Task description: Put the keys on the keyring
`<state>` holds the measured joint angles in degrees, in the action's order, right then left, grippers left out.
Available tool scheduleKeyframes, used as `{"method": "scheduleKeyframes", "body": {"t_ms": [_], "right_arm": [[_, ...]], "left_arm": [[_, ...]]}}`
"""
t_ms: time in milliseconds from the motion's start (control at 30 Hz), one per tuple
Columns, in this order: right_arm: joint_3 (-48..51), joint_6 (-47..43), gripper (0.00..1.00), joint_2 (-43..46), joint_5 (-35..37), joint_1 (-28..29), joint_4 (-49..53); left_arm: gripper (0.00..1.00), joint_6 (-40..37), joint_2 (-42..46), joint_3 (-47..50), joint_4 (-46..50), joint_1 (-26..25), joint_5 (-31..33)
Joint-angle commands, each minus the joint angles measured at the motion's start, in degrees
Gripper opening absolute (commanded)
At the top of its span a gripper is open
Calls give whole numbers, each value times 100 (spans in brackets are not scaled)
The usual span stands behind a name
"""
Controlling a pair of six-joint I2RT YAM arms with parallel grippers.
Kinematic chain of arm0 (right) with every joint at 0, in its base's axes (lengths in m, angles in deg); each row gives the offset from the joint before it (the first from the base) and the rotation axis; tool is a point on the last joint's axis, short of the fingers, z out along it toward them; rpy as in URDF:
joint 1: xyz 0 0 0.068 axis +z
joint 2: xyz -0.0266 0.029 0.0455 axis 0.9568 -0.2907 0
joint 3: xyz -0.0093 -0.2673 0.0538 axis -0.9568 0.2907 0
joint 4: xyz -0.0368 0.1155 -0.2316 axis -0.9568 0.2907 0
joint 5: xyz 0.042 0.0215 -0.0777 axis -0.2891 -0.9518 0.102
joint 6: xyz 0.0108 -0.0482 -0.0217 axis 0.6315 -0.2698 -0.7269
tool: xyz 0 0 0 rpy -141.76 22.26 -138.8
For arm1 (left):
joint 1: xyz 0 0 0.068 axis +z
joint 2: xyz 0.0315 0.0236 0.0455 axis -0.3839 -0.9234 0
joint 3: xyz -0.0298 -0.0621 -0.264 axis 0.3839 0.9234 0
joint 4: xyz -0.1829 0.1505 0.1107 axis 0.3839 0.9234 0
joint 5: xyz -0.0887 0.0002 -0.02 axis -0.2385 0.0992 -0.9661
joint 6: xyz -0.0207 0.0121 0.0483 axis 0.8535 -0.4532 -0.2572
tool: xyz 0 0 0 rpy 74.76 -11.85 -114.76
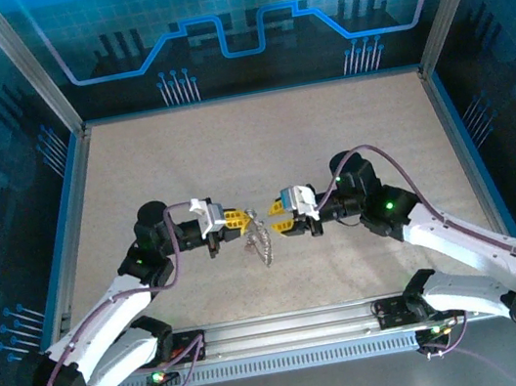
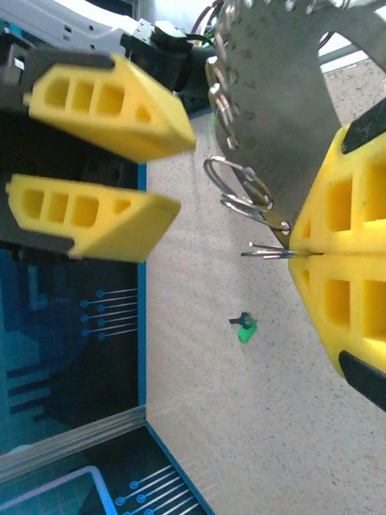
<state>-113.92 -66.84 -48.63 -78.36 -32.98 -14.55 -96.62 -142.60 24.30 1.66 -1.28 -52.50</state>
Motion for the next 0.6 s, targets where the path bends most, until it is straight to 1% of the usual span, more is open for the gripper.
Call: {"method": "scheduleKeyframes", "body": {"t_ms": [0,67,200,367,467,567], "right_arm": [[66,408,23,-77,159,-43,-671],[29,460,20,-185,106,-48,-761],[-68,417,20,-307,30,-44,-785],[-187,205,20,-334,38,-48,-618],[-276,-55,21,-357,-26,-5,-388],[-380,-344,24,-445,149,212,-132]], "left_arm": [[0,122,86,75,-574,-31,-398],[0,177,76,86,-649,-32,-459],[0,212,70,209,-972,-40,-640],[0,211,66,192,-947,-40,-641],[0,151,63,187,-927,-40,-659],[0,180,54,175,-948,-40,-659]]}}
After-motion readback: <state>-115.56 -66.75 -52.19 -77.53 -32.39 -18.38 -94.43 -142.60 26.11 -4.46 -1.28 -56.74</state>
